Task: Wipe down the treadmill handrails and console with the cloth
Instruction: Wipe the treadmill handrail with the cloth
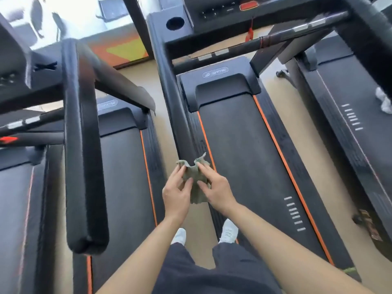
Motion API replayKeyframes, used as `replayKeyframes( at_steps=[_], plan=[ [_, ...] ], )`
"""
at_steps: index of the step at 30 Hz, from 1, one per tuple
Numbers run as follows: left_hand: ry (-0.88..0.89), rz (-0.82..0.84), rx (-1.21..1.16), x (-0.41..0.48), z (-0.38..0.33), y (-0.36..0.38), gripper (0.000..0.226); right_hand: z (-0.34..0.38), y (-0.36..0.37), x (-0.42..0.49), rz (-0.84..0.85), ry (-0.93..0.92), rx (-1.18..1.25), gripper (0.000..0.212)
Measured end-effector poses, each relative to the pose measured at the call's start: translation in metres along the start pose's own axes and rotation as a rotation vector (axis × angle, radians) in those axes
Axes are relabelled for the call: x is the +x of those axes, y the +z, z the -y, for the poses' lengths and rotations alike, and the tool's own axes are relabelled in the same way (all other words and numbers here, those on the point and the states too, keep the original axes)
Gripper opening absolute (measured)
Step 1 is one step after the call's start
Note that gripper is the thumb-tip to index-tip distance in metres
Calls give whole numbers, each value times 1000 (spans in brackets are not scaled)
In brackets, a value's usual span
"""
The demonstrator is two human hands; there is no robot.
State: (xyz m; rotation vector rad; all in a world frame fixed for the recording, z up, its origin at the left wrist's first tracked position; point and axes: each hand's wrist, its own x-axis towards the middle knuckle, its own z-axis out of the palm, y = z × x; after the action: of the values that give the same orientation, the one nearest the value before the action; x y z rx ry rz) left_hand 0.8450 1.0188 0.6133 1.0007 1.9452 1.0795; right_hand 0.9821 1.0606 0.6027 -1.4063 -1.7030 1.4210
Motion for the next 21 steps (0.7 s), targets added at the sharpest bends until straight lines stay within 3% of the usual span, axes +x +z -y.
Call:
replayKeyframes(
  at_steps=[13, 17, 21],
  plan=[
    [-101, -52, 192, 38, -22, 6, 49, 9, -21, 55, 146, -1, -69, 59],
    [-178, -73, 236, 60, -30, 7, 49, 19, -23, 72, 61, -23, 52, 58],
    [-210, -96, 220, 94, -38, 11, 49, 22, -17, 81, -3, -75, 65, 42]
  ],
)
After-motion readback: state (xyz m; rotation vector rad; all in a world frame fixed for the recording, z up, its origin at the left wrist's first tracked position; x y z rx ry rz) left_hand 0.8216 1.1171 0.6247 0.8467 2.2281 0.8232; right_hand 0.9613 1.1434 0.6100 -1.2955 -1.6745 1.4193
